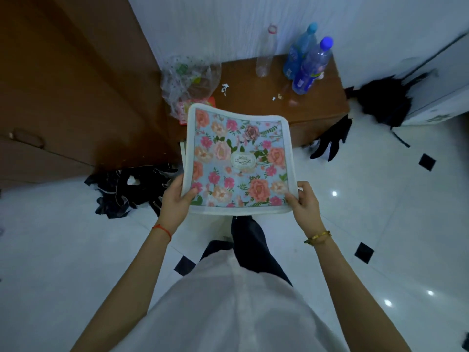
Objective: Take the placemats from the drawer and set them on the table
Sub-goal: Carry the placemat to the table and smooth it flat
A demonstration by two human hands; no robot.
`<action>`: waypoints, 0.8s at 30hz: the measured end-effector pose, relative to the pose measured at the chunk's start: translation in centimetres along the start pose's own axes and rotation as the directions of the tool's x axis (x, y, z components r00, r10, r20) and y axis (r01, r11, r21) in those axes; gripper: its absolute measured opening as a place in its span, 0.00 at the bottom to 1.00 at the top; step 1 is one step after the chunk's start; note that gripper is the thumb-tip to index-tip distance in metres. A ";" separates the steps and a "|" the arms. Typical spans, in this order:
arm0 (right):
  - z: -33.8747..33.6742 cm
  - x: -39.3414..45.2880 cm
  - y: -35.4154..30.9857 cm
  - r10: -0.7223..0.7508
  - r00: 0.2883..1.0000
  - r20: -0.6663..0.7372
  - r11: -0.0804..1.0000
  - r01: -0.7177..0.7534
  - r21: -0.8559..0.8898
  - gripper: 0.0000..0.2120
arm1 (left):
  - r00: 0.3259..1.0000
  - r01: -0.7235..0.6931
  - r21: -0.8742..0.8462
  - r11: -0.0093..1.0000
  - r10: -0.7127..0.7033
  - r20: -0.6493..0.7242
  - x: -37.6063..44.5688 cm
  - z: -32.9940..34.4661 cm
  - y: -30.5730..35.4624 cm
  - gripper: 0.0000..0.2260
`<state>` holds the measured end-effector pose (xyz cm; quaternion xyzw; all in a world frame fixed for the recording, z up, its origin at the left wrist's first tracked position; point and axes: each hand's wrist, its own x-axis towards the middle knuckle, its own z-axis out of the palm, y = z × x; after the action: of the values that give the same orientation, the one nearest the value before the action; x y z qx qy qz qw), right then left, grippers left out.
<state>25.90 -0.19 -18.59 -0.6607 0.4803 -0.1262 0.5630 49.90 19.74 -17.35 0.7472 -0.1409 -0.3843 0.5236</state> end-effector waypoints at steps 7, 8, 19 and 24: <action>-4.0 -8.4 -3.5 0.002 0.998 -0.067 0.977 0.013 0.211 0.12 | 0.988 -0.134 0.034 0.990 0.131 0.080 -6.3 1.0 5.6 0.18; -4.5 -9.5 -3.7 -0.005 0.995 -0.097 0.978 0.025 0.206 0.13 | 0.984 -0.154 0.041 0.987 0.149 0.097 -6.8 1.4 6.1 0.18; -12.1 -19.7 0.1 0.032 0.853 -0.521 0.969 0.100 0.225 0.11 | 0.861 -0.335 0.075 0.939 0.273 0.429 -9.5 11.8 10.6 0.17; -18.0 -24.8 4.0 0.054 0.733 -0.678 0.974 0.110 0.197 0.11 | 0.754 -0.378 0.046 0.925 0.279 0.595 -11.9 21.0 11.4 0.18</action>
<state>-1.39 8.29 -6.78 -0.5086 0.6249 -0.4202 0.4175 29.00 8.14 -5.36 0.5983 -0.4534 -0.4817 0.4521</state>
